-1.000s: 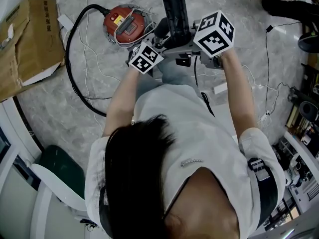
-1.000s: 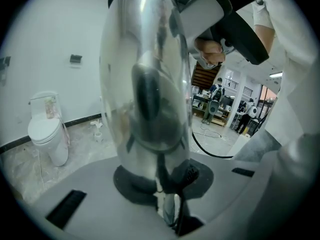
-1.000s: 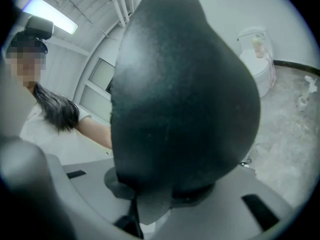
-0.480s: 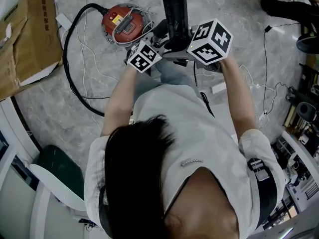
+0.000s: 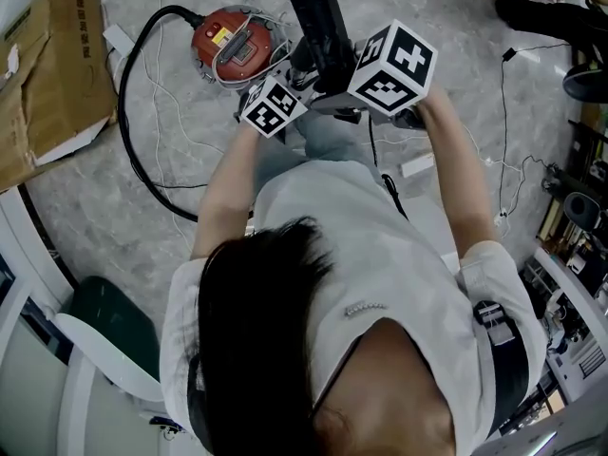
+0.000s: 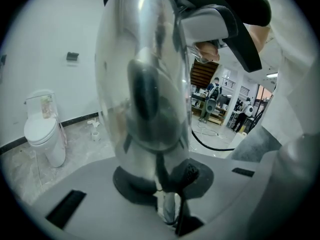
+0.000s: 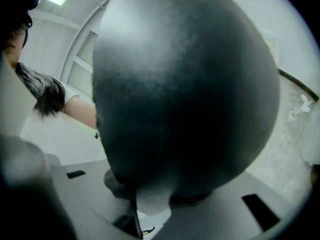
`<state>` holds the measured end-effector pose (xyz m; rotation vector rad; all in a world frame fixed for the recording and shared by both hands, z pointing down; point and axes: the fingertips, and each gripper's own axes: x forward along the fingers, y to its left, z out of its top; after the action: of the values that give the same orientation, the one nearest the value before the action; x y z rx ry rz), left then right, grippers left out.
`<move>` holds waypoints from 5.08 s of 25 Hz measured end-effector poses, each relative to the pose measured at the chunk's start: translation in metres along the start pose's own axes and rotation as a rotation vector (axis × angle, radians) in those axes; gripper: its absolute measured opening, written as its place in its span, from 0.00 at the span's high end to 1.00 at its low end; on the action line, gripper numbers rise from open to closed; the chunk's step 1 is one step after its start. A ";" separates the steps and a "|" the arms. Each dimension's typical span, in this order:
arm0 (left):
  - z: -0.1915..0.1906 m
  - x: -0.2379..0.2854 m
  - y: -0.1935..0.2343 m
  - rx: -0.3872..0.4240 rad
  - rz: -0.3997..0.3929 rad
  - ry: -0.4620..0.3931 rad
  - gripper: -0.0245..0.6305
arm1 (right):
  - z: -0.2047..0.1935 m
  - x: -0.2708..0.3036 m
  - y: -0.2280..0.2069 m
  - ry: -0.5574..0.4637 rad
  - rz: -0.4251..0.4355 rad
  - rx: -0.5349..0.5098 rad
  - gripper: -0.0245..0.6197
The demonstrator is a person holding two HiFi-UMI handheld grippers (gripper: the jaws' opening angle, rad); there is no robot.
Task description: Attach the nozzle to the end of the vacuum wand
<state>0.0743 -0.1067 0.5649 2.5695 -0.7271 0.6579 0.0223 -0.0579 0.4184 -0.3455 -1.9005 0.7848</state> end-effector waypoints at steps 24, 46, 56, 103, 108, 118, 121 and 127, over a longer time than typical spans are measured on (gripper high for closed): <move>-0.002 0.003 0.015 -0.027 0.030 0.002 0.87 | 0.010 0.009 -0.003 -0.071 0.057 0.049 0.71; -0.010 0.000 0.039 -0.070 0.084 0.000 0.87 | 0.023 -0.011 -0.034 -0.406 -0.126 -0.071 0.44; -0.020 -0.012 0.060 -0.158 0.138 -0.010 0.87 | 0.037 -0.057 -0.036 -0.841 -0.143 0.006 0.42; -0.067 0.023 0.191 -0.331 0.204 0.077 0.87 | -0.011 -0.059 -0.133 -1.031 -0.556 0.338 0.43; -0.070 0.029 0.203 -0.341 0.214 0.081 0.87 | -0.013 -0.049 -0.140 -1.001 -0.546 0.345 0.43; -0.075 0.042 0.215 -0.341 0.182 0.080 0.87 | -0.011 -0.032 -0.147 -0.970 -0.533 0.358 0.43; -0.076 0.045 0.217 -0.342 0.182 0.080 0.87 | -0.012 -0.032 -0.150 -0.969 -0.532 0.358 0.43; -0.075 0.044 0.218 -0.351 0.203 0.073 0.87 | -0.019 -0.031 -0.151 -0.966 -0.538 0.380 0.43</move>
<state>-0.0405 -0.2597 0.7009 2.1606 -0.9915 0.6194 0.0684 -0.1813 0.5011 0.9079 -2.4562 0.9933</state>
